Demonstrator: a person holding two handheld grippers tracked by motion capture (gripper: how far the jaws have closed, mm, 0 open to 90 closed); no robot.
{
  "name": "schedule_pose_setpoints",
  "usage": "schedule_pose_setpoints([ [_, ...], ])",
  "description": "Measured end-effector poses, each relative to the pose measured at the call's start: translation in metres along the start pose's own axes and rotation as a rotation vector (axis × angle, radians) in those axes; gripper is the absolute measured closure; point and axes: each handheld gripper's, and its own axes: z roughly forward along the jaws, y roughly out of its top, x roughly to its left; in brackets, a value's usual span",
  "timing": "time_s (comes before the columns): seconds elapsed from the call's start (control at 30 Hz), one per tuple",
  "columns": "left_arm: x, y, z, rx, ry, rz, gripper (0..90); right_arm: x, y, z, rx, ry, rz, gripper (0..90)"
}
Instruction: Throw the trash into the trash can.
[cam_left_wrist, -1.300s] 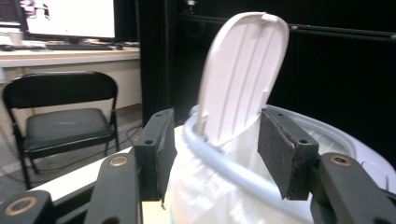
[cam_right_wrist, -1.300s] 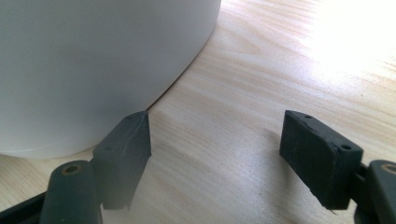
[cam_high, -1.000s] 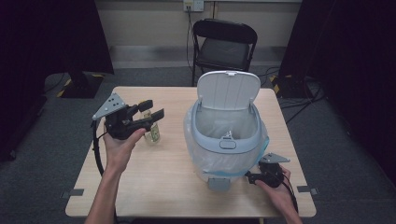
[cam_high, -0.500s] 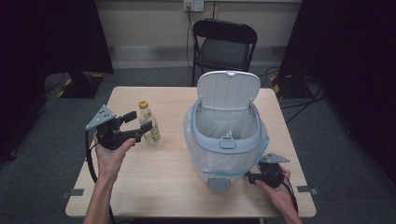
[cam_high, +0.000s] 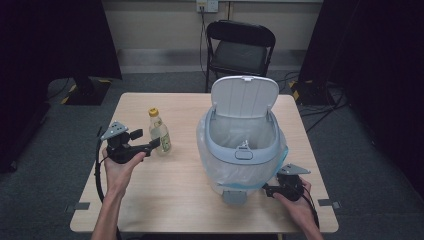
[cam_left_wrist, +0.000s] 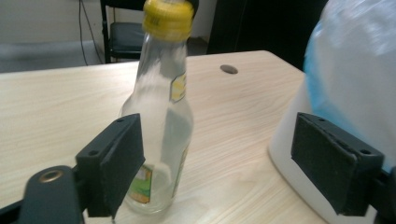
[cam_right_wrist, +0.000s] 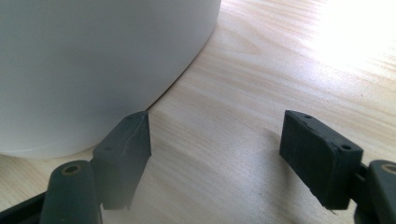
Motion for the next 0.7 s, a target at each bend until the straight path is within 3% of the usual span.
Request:
schedule_pose_setpoints([
  [0.23,0.013,-0.017,0.017,0.067,0.016,-0.001,17.2,0.0,0.0,0.0,0.0,0.0,0.0,23.7],
  [0.33,0.017,-0.023,0.026,0.086,0.024,-0.025,15.9,0.0,0.0,0.0,0.0,0.0,0.0,23.7],
  [0.37,0.018,-0.025,0.03,0.099,0.053,-0.012,16.3,0.0,0.0,0.0,0.0,0.0,0.0,23.7],
  [0.43,0.022,-0.027,0.04,0.124,0.069,-0.013,16.3,0.0,0.0,0.0,0.0,0.0,0.0,23.7],
  [0.57,0.026,-0.031,0.056,0.138,0.06,-0.024,15.8,0.0,0.0,0.0,0.0,0.0,-0.001,23.6],
  [0.63,0.027,-0.035,0.065,0.17,0.11,0.006,17.5,0.0,0.0,0.0,0.0,0.0,0.0,23.7],
  [0.7,0.031,-0.038,0.071,0.178,0.1,-0.018,16.3,0.0,0.0,0.0,0.0,0.0,0.0,23.7],
])
